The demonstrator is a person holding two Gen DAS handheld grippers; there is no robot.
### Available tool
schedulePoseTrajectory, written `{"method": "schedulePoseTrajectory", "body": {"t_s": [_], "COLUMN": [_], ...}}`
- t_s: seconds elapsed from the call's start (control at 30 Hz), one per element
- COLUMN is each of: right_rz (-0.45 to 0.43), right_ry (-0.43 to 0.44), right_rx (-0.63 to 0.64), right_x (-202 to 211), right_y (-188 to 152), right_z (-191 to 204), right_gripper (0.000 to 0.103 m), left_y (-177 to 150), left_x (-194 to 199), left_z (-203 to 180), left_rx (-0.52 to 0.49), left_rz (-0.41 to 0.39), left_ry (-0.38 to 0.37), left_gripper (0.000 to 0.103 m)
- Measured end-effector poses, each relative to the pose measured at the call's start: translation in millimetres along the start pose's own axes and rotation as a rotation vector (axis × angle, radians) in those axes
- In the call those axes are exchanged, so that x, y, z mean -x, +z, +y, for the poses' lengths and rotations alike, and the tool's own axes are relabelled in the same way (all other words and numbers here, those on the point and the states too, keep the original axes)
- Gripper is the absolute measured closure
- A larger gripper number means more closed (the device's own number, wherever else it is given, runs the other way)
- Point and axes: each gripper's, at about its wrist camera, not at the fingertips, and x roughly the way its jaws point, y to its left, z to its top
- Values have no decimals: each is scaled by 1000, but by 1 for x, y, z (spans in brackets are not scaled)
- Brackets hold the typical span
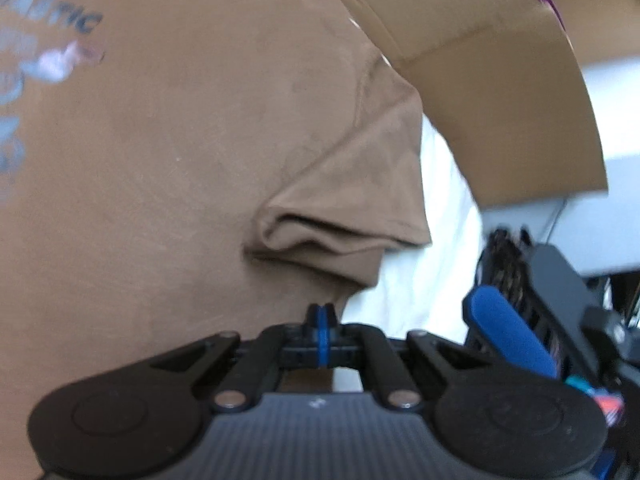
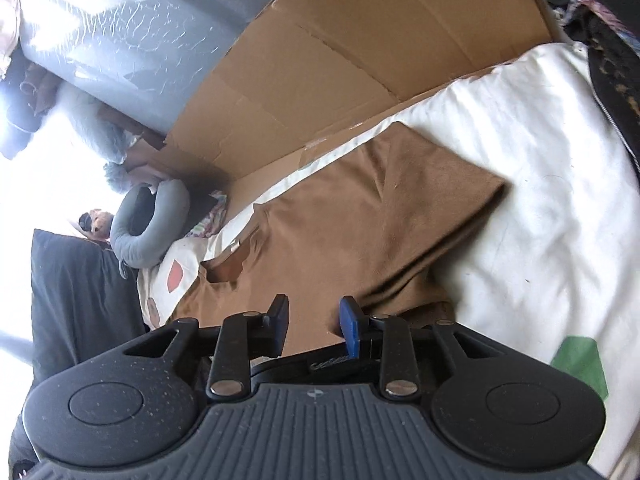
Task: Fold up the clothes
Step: 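Lift the gripped shirt side with the left gripper and fold it over the front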
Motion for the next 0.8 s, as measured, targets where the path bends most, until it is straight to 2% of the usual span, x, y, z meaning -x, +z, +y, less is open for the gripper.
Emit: {"method": "schedulePoseTrajectory", "body": {"t_s": [0.27, 0.33, 0.4, 0.5, 0.8], "right_rz": [-28, -25, -17, -4, 19], "right_ry": [-92, -118, -132, -162, -243], "right_rx": [-23, -10, 15, 58, 83], "right_x": [11, 10, 7, 1, -25], "right_y": [-7, -8, -10, -12, -20], "right_z": [-26, -31, -32, -32, -40], "right_gripper": [73, 73, 73, 73, 73], "left_y": [10, 13, 15, 19, 29], "left_x": [22, 28, 33, 42, 37], "left_z": [-19, -24, -28, -35, -37], "left_rx": [-287, -359, -430, -538, -656], "left_rz": [67, 84, 101, 126, 52], "left_ry": [123, 153, 184, 230, 325], "left_gripper": [98, 93, 78, 72, 70]}}
